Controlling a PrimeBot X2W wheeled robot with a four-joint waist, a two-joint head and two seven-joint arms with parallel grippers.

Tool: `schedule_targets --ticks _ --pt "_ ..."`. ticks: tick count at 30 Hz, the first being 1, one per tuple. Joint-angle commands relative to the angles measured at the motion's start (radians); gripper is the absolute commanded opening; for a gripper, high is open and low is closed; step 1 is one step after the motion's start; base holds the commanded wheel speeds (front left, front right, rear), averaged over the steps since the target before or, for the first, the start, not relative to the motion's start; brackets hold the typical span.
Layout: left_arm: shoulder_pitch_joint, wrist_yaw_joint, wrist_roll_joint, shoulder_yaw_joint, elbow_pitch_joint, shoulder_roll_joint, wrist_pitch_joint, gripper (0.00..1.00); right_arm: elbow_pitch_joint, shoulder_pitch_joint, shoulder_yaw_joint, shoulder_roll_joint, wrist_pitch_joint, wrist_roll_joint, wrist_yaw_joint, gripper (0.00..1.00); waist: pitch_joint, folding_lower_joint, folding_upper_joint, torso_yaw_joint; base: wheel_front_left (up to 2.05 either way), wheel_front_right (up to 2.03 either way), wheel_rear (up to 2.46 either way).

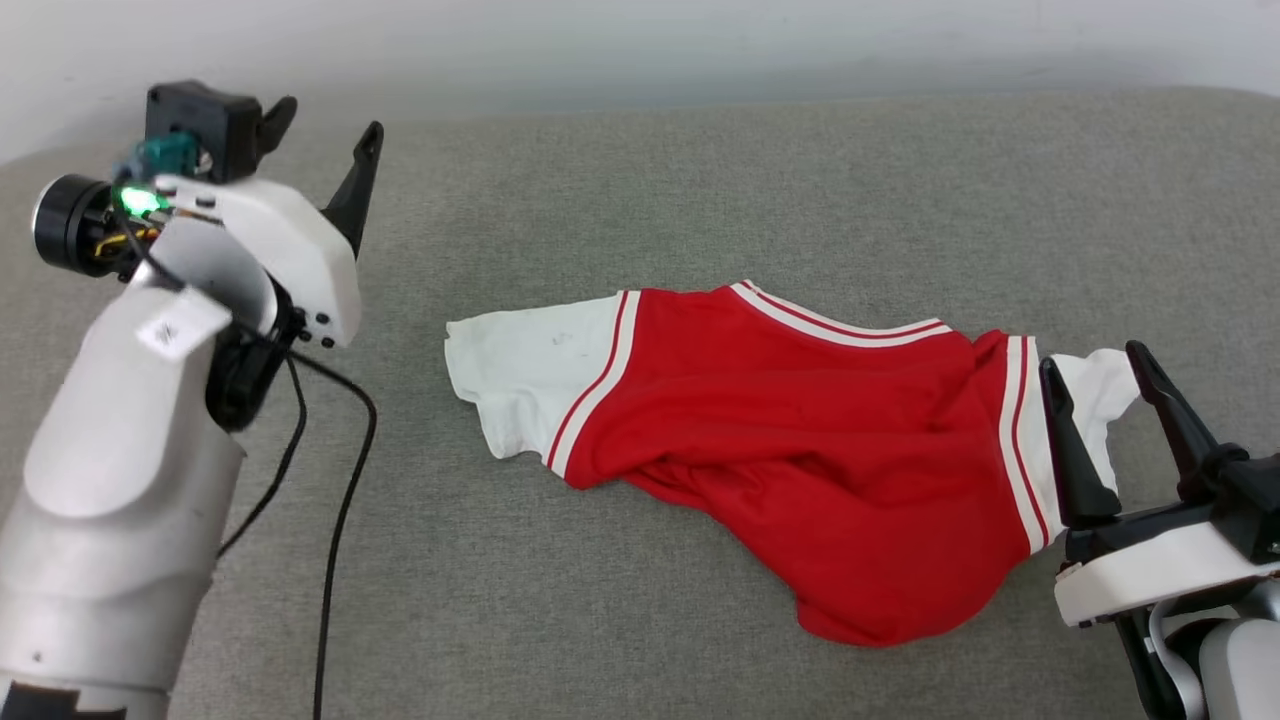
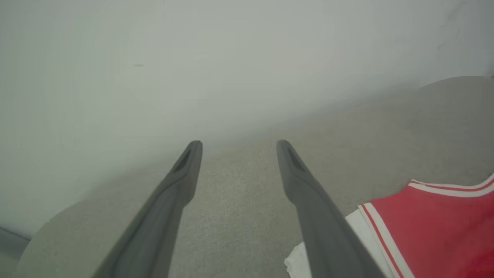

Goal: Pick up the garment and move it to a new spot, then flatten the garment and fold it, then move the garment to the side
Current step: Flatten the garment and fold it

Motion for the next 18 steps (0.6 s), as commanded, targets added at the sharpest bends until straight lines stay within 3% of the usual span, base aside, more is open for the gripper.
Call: schedule_targets --ticks 1,9,18 --pt "-0.032 0.000 -0.063 -0.039 0.018 0.014 0.064 1.00 -0.012 0.014 0.003 0.005 -0.001 -0.003 -0.001 1.00 0.012 0.0000 0.0000 -0.010 0.00 0.00 0.00" --pt "-0.176 0.000 -0.349 -0.293 0.074 0.120 0.489 1.00 -0.024 -0.009 0.017 0.004 0.007 -0.010 -0.001 1.00 0.062 0.0000 0.0000 -0.045 0.00 0.00 0.00" --pt "-0.268 -0.001 -0.461 -0.517 0.109 0.177 0.679 1.00 -0.010 -0.054 0.044 0.009 -0.003 -0.019 -0.001 1.00 0.140 0.0000 0.0000 -0.081 0.00 0.00 0.00"
